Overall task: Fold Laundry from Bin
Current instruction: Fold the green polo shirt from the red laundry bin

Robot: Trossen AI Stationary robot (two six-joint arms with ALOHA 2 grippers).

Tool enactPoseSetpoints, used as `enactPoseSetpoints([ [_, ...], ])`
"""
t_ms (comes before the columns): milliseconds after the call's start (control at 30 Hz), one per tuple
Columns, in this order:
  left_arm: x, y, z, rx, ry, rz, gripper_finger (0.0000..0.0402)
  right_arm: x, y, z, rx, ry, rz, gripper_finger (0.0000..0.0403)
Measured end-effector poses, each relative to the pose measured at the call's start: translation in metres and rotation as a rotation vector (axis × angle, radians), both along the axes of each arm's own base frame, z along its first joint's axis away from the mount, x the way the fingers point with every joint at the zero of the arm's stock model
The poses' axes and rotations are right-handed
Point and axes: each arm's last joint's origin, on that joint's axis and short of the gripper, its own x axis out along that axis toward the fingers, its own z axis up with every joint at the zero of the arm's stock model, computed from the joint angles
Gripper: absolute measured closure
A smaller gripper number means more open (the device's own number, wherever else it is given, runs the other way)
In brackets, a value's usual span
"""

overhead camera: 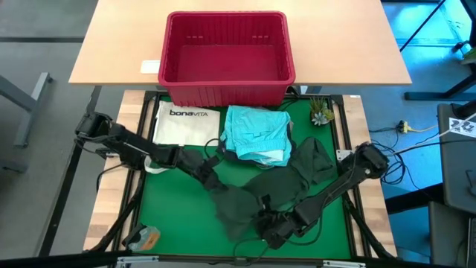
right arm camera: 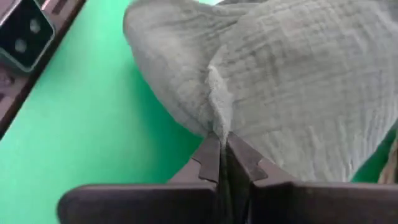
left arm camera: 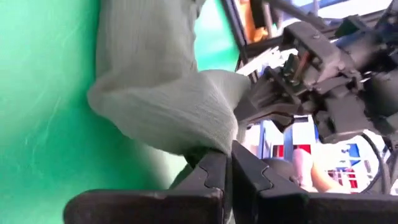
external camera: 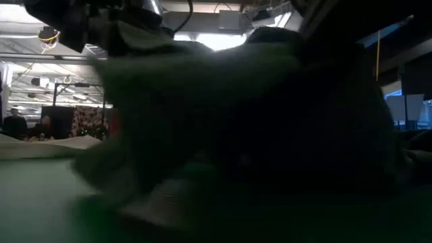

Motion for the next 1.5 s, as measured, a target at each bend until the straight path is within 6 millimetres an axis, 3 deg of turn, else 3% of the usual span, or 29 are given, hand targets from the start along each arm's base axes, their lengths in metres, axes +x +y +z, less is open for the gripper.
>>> enactPoseSetpoints([
  [367,0.024,0.015,0.037,0.163,-0.13,0.041,0.0401,-0.045,-0.027,0.011,0.017,0.024,-0.143,0.0396],
  [633,0.049,0.026,0.037,0.242,-0.124,0.063,0.0401,-0.08,-0.046,0.01,0.04,0.036,-0.247,0.0395],
  [1033,0.111,0.044,0.045,0.356,-0.201,0.049,0.0401,-0.135,-0.046,0.018,-0.012,0.048,-0.366,0.0394],
  [1200,0.139,0.054,0.036,0.362,-0.203,0.035,0.0401,-0.154,-0.045,0.015,-0.049,0.086,-0.435,0.0394],
  [1367,0.163,0.06,0.014,0.347,-0.166,0.011,0.0401,-0.174,-0.047,-0.006,-0.067,0.126,-0.501,0.0394],
  [1500,0.181,0.069,0.008,0.344,-0.174,0.019,0.0401,-0.184,-0.051,-0.018,-0.062,0.155,-0.541,0.0394],
])
